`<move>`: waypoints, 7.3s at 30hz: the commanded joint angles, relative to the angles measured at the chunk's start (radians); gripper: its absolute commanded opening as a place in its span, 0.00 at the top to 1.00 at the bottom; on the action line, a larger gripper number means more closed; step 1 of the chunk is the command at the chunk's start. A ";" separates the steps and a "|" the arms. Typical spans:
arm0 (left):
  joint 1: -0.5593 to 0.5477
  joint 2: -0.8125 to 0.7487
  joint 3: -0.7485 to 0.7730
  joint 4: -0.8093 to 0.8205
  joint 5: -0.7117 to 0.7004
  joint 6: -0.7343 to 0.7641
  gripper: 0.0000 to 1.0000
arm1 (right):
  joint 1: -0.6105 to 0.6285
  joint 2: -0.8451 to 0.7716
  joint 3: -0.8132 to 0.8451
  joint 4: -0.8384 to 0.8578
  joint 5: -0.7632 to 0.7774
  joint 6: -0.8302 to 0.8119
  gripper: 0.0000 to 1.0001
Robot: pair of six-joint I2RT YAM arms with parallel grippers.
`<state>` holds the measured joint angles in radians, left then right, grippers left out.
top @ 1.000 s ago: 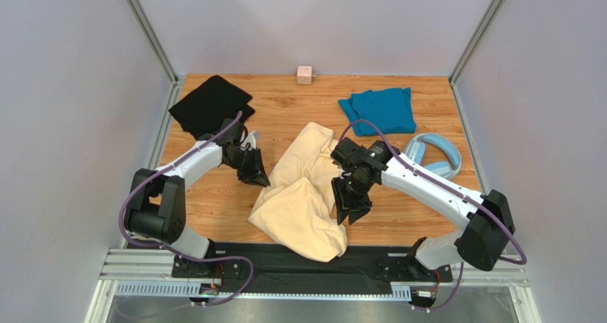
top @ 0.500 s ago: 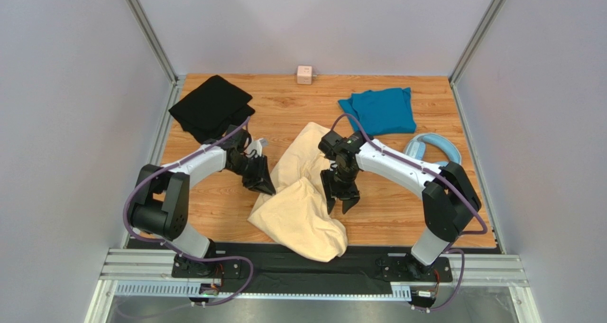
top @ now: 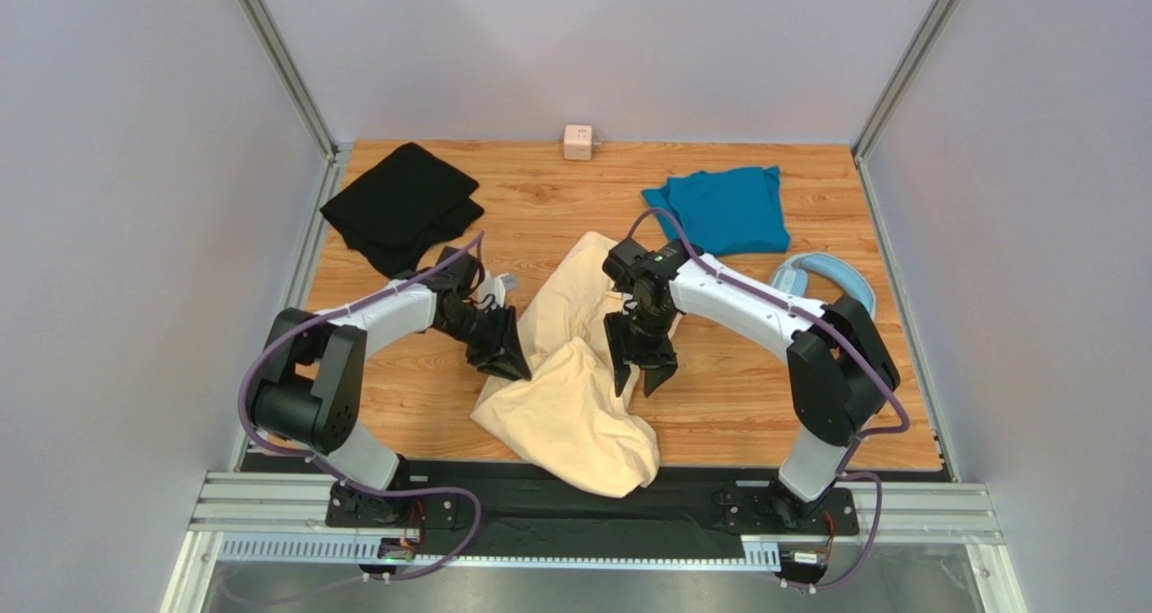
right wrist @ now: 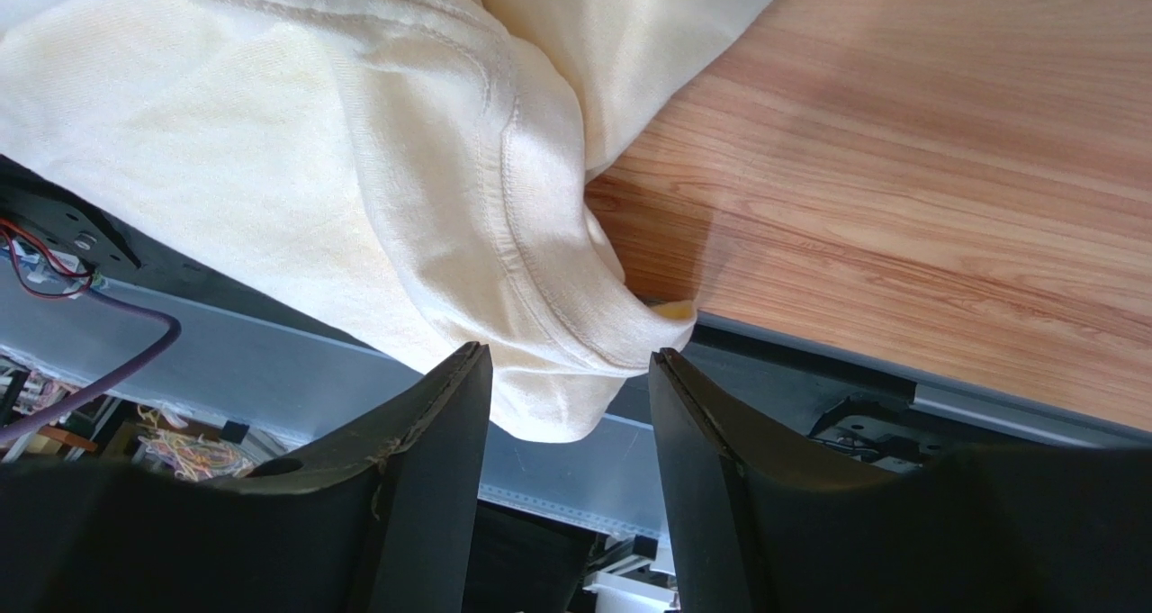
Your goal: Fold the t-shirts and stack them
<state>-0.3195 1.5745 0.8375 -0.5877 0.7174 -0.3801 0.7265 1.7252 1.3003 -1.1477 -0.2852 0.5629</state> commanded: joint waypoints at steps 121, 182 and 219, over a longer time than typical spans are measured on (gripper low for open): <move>-0.089 -0.663 -0.201 -0.546 -0.062 -0.189 1.00 | 0.031 0.683 0.637 0.456 -0.333 -0.054 0.53; -0.089 -0.568 -0.086 -0.656 -0.421 -0.192 1.00 | -0.386 0.220 0.557 -0.072 -0.006 -0.255 1.00; -0.179 -0.018 0.412 -0.193 -0.276 -0.134 0.57 | -0.520 -0.087 -0.024 0.009 -0.072 -0.236 1.00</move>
<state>-0.4488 1.4078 1.0637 -0.9337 0.3912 -0.5583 0.1925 1.6234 1.2976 -1.1973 -0.2668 0.3244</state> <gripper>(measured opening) 0.431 0.024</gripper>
